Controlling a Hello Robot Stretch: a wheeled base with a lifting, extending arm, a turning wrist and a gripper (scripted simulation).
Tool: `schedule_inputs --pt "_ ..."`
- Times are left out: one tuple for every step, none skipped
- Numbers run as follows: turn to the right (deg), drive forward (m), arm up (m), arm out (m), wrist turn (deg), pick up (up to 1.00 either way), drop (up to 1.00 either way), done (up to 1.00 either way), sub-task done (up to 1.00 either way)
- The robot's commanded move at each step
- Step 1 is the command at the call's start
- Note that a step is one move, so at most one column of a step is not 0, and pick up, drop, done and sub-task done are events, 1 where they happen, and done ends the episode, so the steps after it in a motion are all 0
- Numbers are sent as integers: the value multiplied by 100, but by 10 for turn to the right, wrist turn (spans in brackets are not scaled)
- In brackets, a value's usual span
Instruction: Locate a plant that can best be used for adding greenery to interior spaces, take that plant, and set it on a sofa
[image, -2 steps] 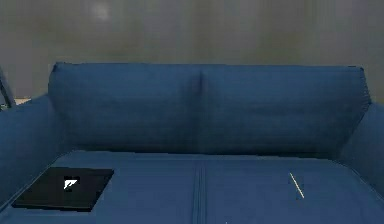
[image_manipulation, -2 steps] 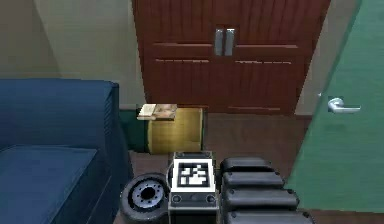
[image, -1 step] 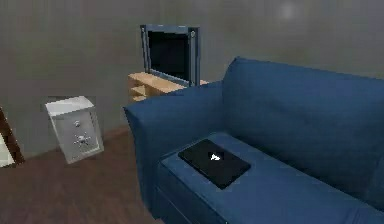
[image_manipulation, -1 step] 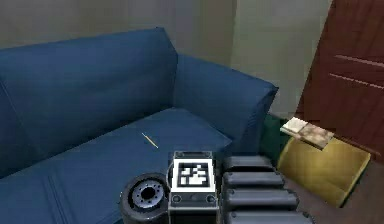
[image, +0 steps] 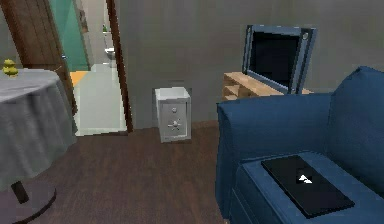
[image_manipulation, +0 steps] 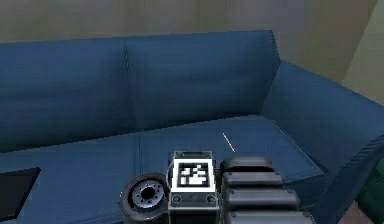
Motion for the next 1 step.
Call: schedule_inputs --pt "0 0 0 48 0 0 0 0 0"
